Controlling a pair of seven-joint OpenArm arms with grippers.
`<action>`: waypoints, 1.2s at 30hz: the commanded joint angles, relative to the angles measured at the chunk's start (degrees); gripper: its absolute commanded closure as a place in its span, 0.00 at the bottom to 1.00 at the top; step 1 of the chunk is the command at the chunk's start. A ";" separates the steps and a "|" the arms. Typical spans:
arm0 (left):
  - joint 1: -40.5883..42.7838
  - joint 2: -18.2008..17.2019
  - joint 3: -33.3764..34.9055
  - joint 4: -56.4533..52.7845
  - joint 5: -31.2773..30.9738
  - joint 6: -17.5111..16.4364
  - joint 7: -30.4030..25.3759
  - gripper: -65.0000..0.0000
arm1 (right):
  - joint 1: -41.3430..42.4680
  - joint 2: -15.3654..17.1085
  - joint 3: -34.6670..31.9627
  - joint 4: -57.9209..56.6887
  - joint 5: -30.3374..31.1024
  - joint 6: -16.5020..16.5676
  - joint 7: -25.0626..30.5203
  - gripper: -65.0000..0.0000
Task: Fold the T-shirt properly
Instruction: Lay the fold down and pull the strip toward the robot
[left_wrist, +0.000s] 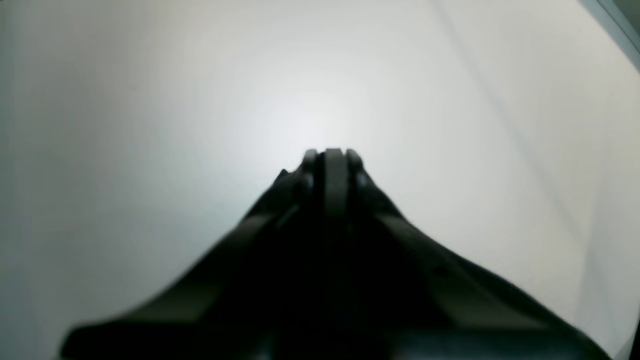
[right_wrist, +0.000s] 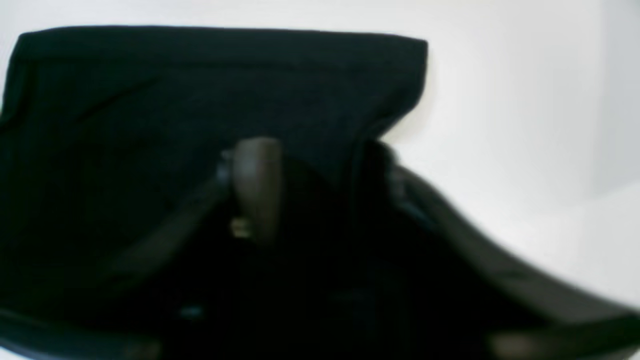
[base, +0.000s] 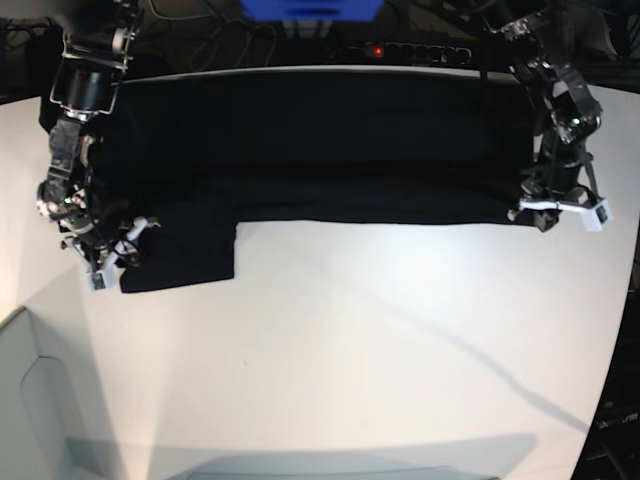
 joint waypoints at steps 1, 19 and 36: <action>-0.38 -0.49 -0.17 1.01 -0.25 -0.03 -1.35 1.00 | 0.52 0.45 0.05 0.39 -0.34 0.24 -1.82 0.83; 0.06 -0.49 -0.44 3.82 -0.34 -0.03 -1.09 1.00 | -10.03 -2.89 8.40 33.98 -0.34 0.24 -2.43 1.00; 7.62 -0.57 -0.52 4.08 -0.34 -0.12 -1.35 1.00 | -33.95 -8.34 14.47 47.60 -0.07 2.79 -1.82 1.00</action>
